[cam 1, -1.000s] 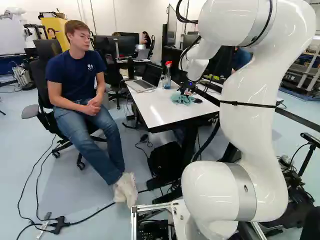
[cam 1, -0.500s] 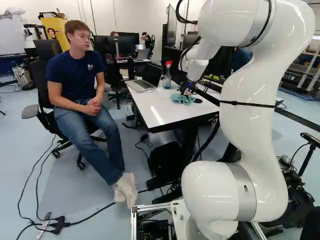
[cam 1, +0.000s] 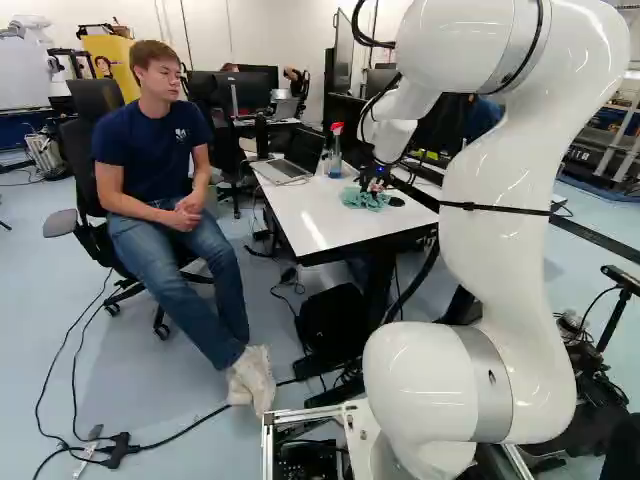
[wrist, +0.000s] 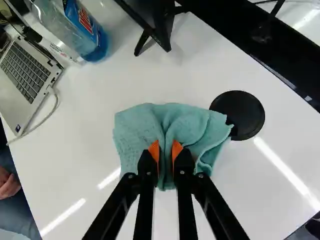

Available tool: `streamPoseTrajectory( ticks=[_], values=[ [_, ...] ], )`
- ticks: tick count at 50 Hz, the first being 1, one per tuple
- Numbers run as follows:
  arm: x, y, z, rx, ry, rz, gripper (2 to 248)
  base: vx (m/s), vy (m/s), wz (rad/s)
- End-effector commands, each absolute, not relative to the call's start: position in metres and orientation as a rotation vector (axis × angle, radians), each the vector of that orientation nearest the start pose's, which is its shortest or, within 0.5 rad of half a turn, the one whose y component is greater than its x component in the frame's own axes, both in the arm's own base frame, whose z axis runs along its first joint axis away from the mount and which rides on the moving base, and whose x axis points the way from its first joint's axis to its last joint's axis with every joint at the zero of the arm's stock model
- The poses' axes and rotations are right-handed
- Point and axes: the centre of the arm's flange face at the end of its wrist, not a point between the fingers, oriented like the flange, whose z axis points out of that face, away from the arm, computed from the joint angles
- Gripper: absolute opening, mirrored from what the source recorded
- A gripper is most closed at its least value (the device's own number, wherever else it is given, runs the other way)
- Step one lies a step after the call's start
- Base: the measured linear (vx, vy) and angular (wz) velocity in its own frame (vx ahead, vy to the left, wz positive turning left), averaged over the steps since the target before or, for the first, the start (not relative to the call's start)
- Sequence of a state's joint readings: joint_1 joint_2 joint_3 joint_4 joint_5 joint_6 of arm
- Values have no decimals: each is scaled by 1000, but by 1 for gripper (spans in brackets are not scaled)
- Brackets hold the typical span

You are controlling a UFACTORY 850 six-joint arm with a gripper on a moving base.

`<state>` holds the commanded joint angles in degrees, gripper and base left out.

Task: Clean the table with the green towel

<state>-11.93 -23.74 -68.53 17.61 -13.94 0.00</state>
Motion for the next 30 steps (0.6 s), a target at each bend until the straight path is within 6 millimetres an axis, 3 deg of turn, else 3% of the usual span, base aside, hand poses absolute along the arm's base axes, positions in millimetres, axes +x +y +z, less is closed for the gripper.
streamPoseTrajectory(
  ticks=[20, 30],
  values=[
    [597, -119, 447, -2853, 705, -783, 48, 0, 0, 0],
    [591, -130, 447, -2851, 734, -782, 48, 0, 0, 0]
  ],
)
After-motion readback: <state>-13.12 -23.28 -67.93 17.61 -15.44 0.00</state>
